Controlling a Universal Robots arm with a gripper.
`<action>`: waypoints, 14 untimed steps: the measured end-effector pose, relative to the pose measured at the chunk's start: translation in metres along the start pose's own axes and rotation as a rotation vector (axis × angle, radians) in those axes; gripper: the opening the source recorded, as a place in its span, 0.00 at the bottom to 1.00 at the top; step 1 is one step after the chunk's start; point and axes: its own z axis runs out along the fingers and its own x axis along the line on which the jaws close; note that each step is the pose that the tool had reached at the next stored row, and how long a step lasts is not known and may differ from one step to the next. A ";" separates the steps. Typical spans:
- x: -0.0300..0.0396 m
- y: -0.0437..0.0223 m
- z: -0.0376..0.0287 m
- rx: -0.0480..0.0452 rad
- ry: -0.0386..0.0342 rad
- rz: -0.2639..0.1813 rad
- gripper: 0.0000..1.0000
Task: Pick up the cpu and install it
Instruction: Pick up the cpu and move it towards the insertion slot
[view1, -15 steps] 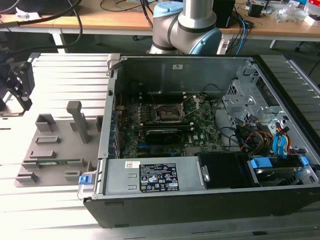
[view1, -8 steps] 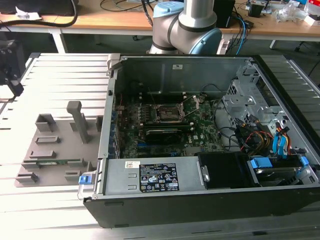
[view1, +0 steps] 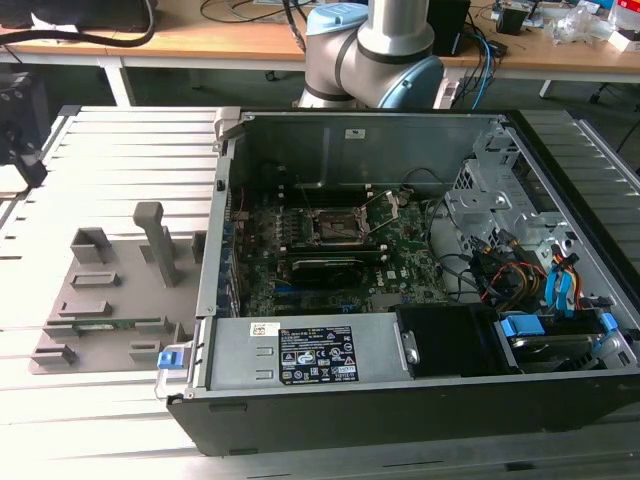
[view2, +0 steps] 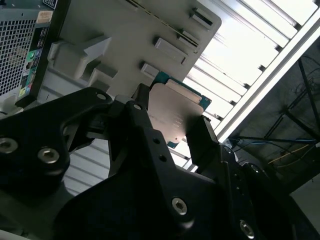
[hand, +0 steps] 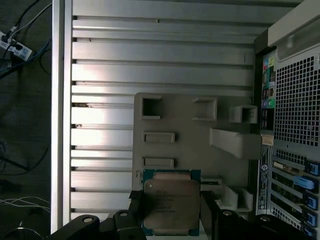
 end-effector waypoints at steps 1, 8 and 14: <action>-0.0069 -0.0002 0.0002 0.0002 0.0000 0.000 0.55; -0.0373 -0.0010 0.0010 0.0004 0.0000 0.000 0.55; -0.0588 -0.0016 0.0016 0.0004 0.0000 0.000 0.55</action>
